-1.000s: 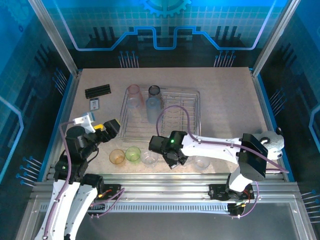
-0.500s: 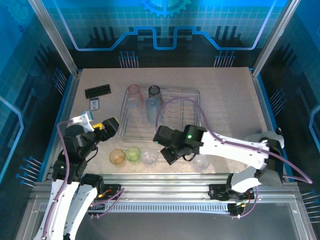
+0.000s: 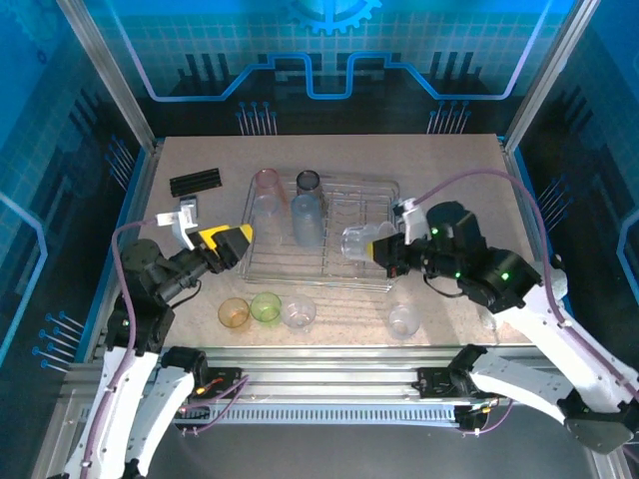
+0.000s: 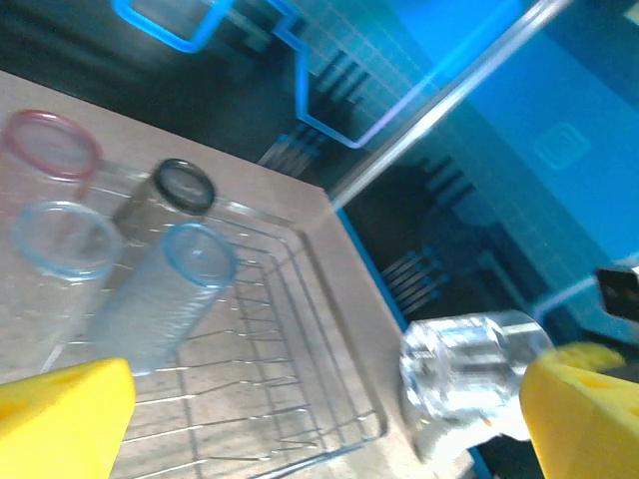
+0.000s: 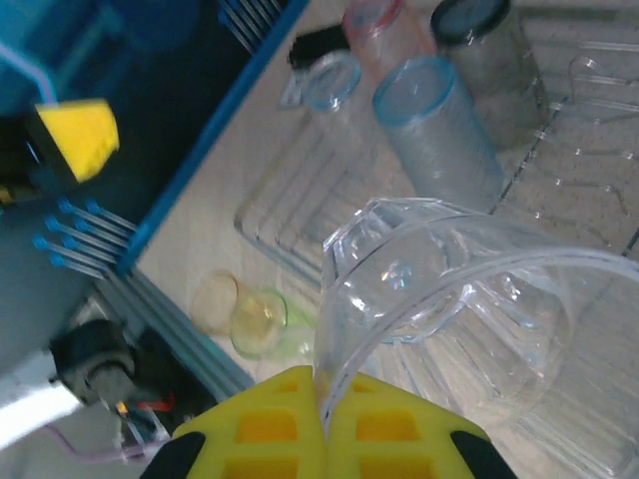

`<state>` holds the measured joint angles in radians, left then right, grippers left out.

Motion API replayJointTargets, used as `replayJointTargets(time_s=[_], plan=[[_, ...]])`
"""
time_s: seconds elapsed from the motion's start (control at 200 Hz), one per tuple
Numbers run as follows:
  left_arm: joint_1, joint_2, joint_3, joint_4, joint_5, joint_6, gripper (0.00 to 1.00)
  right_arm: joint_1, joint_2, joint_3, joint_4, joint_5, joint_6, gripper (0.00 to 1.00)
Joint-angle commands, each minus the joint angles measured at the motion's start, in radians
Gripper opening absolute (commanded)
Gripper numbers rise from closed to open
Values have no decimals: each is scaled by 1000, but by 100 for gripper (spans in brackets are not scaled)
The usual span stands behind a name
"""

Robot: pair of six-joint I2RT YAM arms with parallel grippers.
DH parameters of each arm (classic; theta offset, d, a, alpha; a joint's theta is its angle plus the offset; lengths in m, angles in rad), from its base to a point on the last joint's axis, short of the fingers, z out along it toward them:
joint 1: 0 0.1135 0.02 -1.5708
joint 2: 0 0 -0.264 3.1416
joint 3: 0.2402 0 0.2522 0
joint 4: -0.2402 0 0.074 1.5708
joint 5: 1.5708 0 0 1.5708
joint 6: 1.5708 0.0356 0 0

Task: Load the cups into the dish rack

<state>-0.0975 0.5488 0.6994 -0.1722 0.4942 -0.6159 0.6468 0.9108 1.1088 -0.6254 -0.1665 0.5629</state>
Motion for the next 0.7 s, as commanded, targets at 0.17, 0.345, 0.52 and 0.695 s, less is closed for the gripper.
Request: replayJointTargets(time_s=[0.17,0.345,0.52,0.695], plan=[[-12,125,87,136,276,-53,99,-159,83,-5,456,-461,173,0],[-29,160,107,128,277,-47,99,-156,154,-15,664,-568,293,0],[-64,199,97,205,305,-85,99,-133,216,-27,838,-616,396,0],[-113,236,101,215,328,-66,99,-91,271,16,839,-634,385,0]])
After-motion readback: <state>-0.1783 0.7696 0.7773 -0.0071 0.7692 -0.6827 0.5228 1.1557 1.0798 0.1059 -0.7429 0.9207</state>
